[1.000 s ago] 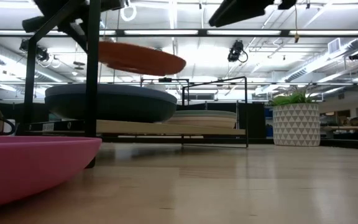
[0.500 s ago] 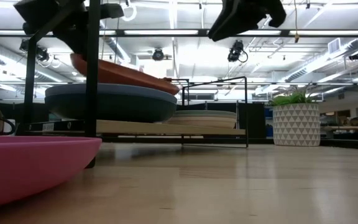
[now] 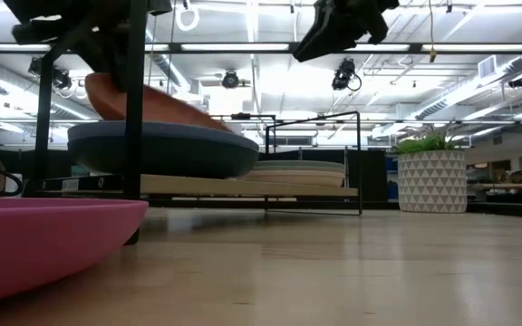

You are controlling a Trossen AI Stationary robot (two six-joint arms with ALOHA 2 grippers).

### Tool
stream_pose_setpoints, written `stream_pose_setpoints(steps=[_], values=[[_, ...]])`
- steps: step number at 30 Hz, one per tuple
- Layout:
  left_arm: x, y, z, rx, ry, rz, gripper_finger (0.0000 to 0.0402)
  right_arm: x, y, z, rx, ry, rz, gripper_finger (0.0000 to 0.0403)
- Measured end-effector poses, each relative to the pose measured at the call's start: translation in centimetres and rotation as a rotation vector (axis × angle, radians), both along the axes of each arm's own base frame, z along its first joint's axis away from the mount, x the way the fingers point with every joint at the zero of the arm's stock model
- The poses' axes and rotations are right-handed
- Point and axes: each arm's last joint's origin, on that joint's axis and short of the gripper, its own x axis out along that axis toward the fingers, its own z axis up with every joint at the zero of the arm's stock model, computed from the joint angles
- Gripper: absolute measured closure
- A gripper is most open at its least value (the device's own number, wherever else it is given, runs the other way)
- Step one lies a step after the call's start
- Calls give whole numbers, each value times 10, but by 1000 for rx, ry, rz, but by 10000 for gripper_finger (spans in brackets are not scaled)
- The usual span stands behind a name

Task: Place and stack plates onto a shelf
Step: Stack the orange plate on top of the blue plate on the shelf, then stack the pink plate on top of the orange plate on the shelf

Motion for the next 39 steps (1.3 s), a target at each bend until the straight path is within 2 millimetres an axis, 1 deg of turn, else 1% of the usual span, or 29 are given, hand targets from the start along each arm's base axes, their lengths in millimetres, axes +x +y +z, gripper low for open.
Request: stream_pose_setpoints(steps=[3,9,13,16,19,22,24,26,28,29,31,34,37,39], values=[[-1,-4,-1,-62,-5,31,325,1,-2,1,0,-9,3,281],[-3,-11,-1,-81,-30,34,278,1,-2,1,-1,-12,4,281],[-2,-15,-1,-105,-72,71,250,1,-2,1,-2,-18,6,281],[0,-12,2,-96,-172,171,236,2,-2,2,11,-21,22,281],[0,-7,10,-174,-312,331,234,2,0,1,43,-24,43,281],[0,-3,25,-314,-477,465,242,2,1,1,41,-23,41,283],[-2,-2,46,-426,-615,516,252,2,2,1,41,-24,42,283],[-6,-2,73,-563,-751,563,262,2,3,1,47,-26,44,283],[-12,-6,98,-748,-837,605,272,2,4,1,66,-32,35,284],[-16,-9,107,-845,-848,616,276,1,5,1,74,-33,31,284],[-24,-19,116,-994,-809,630,282,1,6,1,81,-27,29,284],[-34,-40,113,-1153,-691,717,285,0,7,-1,80,-13,30,284],[-39,-60,109,-1361,-513,941,285,0,7,-1,93,-15,21,284],[-43,-75,103,-1436,-384,1130,286,0,8,-1,95,-15,20,284]])
